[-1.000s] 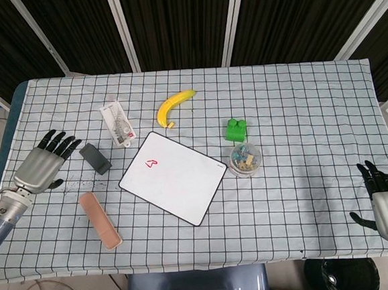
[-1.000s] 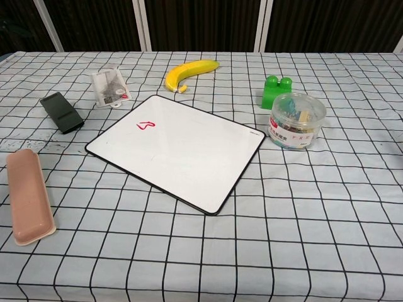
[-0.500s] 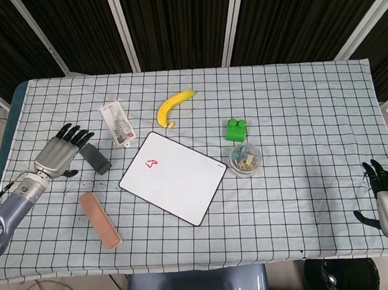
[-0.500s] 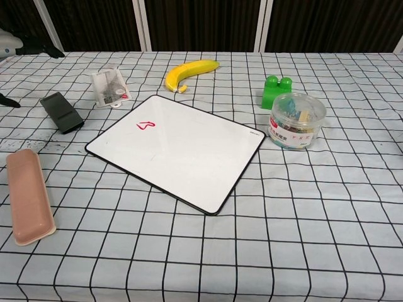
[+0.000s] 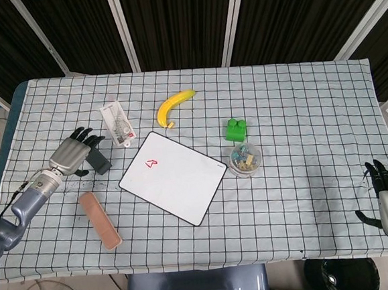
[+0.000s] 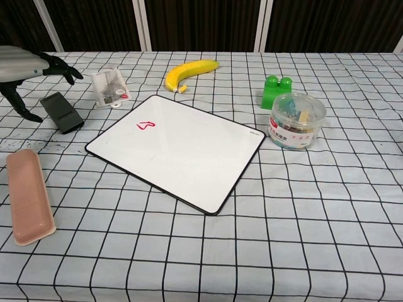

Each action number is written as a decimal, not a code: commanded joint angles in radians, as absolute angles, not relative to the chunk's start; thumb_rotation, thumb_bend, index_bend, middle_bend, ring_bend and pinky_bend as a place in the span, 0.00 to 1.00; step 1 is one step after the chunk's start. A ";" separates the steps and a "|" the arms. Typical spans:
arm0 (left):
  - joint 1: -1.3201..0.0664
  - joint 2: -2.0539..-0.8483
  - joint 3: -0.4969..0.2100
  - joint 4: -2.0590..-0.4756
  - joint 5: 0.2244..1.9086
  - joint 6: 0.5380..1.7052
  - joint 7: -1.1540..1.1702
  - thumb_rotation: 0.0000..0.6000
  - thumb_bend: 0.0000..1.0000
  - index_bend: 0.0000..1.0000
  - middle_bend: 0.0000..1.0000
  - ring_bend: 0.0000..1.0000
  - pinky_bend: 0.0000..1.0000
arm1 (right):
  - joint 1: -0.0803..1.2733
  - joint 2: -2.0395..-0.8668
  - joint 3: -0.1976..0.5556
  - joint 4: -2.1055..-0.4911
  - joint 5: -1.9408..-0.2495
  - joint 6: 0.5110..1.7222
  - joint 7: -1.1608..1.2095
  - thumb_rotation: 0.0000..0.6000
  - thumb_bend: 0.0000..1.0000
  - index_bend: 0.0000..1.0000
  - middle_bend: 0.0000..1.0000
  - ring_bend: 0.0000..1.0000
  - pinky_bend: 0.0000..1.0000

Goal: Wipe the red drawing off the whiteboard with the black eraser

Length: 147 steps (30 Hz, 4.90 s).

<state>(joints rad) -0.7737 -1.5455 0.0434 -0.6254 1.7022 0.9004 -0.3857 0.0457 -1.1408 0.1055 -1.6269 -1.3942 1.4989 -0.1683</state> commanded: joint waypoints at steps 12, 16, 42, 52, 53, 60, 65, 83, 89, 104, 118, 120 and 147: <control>-0.797 -1.632 0.098 -0.507 1.724 0.931 -0.387 1.00 0.15 0.26 0.31 0.13 0.18 | 0.045 -1.137 0.110 -1.631 -1.379 1.493 -0.165 1.00 0.03 0.00 0.08 0.17 0.18; -0.799 -1.636 0.104 -0.501 1.721 0.938 -0.384 1.00 0.15 0.29 0.32 0.13 0.18 | 0.045 -1.136 0.112 -1.632 -1.374 1.493 -0.164 1.00 0.03 0.00 0.08 0.17 0.18; -0.829 -1.547 0.070 -0.668 1.668 0.980 -0.279 1.00 0.28 0.45 0.46 0.25 0.33 | 0.044 -1.132 0.112 -1.638 -1.375 1.493 -0.151 1.00 0.03 0.00 0.08 0.17 0.18; -0.927 -1.288 -0.079 -1.296 1.428 0.757 0.164 1.00 0.28 0.45 0.45 0.25 0.35 | 0.044 -1.129 0.110 -1.638 -1.381 1.492 -0.136 1.00 0.03 0.00 0.08 0.17 0.18; -0.932 -1.278 -0.097 -1.338 1.379 0.741 0.227 1.00 0.28 0.45 0.45 0.25 0.36 | 0.044 -1.129 0.110 -1.638 -1.383 1.492 -0.136 1.00 0.03 0.00 0.08 0.17 0.18; -0.997 -1.296 -0.153 -1.473 1.097 0.733 0.599 1.00 0.28 0.47 0.46 0.26 0.37 | 0.044 -1.130 0.109 -1.637 -1.385 1.491 -0.131 1.00 0.03 0.00 0.08 0.17 0.18; -1.071 -1.371 -0.157 -1.501 0.818 0.814 0.864 1.00 0.28 0.47 0.46 0.26 0.37 | 0.044 -1.130 0.110 -1.635 -1.384 1.492 -0.126 1.00 0.03 0.00 0.08 0.17 0.18; -1.161 -1.578 -0.119 -1.267 0.690 0.775 0.854 1.00 0.27 0.48 0.46 0.26 0.37 | 0.046 -1.127 0.114 -1.630 -1.373 1.484 -0.118 1.00 0.03 0.00 0.08 0.17 0.18; -1.165 -1.592 -0.111 -1.238 0.701 0.764 0.826 1.00 0.27 0.48 0.46 0.26 0.38 | 0.045 -1.125 0.114 -1.629 -1.370 1.483 -0.115 1.00 0.03 0.00 0.08 0.17 0.18; -1.159 -1.642 -0.094 -1.166 0.788 0.732 0.730 1.00 0.27 0.48 0.46 0.26 0.39 | 0.046 -1.124 0.113 -1.630 -1.368 1.480 -0.117 1.00 0.03 0.00 0.08 0.17 0.18; -1.164 -1.682 -0.085 -1.115 0.801 0.710 0.716 1.00 0.27 0.48 0.47 0.26 0.39 | 0.047 -1.121 0.112 -1.629 -1.367 1.477 -0.118 1.00 0.03 0.00 0.08 0.17 0.18; -1.163 -1.682 -0.082 -1.114 0.804 0.708 0.717 1.00 0.27 0.48 0.47 0.26 0.39 | 0.046 -1.121 0.112 -1.629 -1.368 1.478 -0.118 1.00 0.03 0.00 0.08 0.17 0.18; -1.130 -1.602 -0.030 -1.240 0.759 0.725 0.736 1.00 0.27 0.48 0.47 0.26 0.39 | 0.047 -1.125 0.113 -1.629 -1.371 1.482 -0.123 1.00 0.03 0.00 0.08 0.17 0.18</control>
